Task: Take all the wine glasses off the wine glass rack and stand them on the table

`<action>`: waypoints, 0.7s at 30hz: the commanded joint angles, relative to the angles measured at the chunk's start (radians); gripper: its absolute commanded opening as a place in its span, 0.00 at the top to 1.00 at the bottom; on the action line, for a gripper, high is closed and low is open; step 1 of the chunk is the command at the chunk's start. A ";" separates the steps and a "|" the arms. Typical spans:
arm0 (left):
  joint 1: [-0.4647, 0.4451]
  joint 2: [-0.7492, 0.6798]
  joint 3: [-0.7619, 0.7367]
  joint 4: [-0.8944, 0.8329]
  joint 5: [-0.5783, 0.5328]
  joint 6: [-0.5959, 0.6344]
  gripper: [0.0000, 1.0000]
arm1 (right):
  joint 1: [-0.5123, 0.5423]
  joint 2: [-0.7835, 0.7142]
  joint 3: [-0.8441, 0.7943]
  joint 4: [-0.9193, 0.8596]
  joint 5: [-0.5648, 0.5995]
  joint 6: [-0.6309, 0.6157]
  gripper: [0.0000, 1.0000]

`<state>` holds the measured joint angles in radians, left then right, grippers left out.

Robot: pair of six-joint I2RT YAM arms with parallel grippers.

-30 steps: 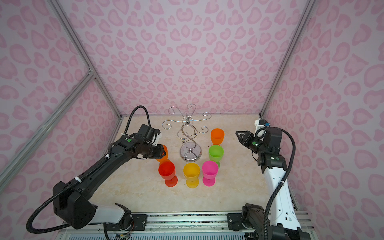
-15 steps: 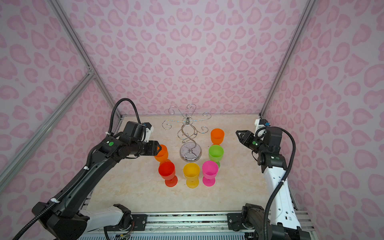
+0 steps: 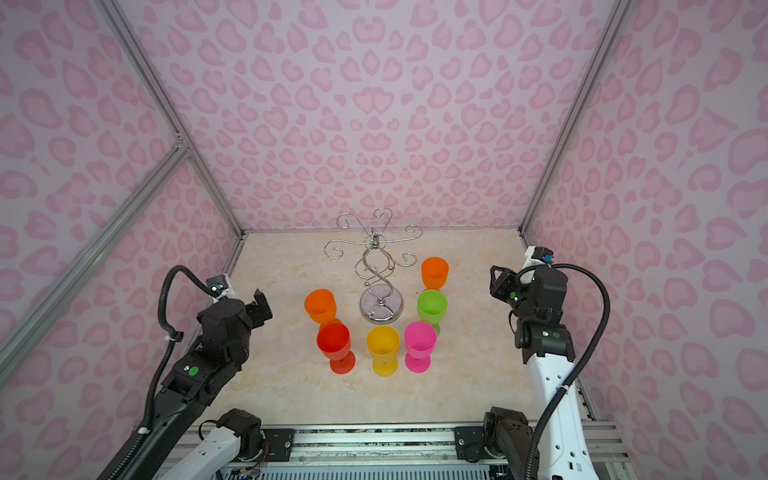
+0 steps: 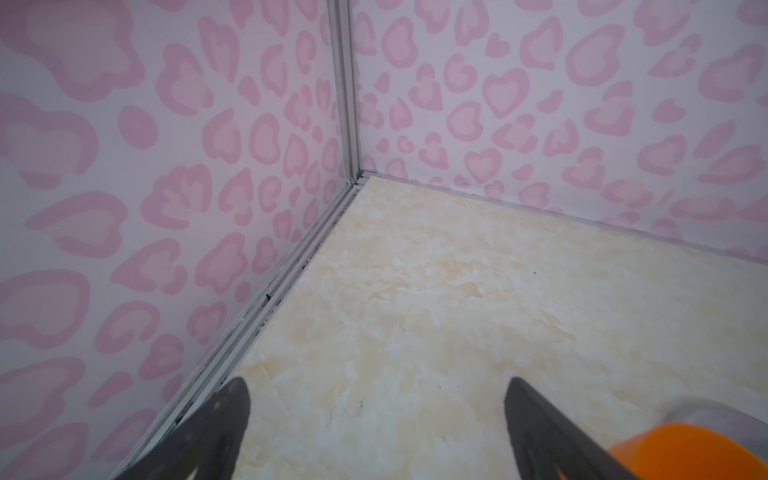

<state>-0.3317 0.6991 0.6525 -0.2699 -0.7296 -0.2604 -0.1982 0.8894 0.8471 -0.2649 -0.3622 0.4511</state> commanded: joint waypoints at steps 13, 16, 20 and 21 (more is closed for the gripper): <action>0.118 0.223 -0.386 0.722 0.023 0.086 0.02 | 0.064 -0.077 -0.192 0.201 0.301 -0.056 0.23; 0.161 0.262 -0.439 0.836 0.073 0.095 0.03 | 0.098 -0.067 -0.222 0.227 0.339 -0.059 0.22; 0.235 0.376 -0.428 0.995 0.274 0.094 0.03 | 0.134 -0.054 -0.284 0.307 0.409 -0.068 0.19; 0.237 0.436 -0.408 1.034 0.293 0.124 0.03 | 0.146 -0.051 -0.304 0.337 0.441 -0.077 0.18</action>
<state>-0.1070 1.0641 0.2180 0.5564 -0.5690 -0.1810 -0.0700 0.8322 0.5743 -0.0196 -0.0101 0.3927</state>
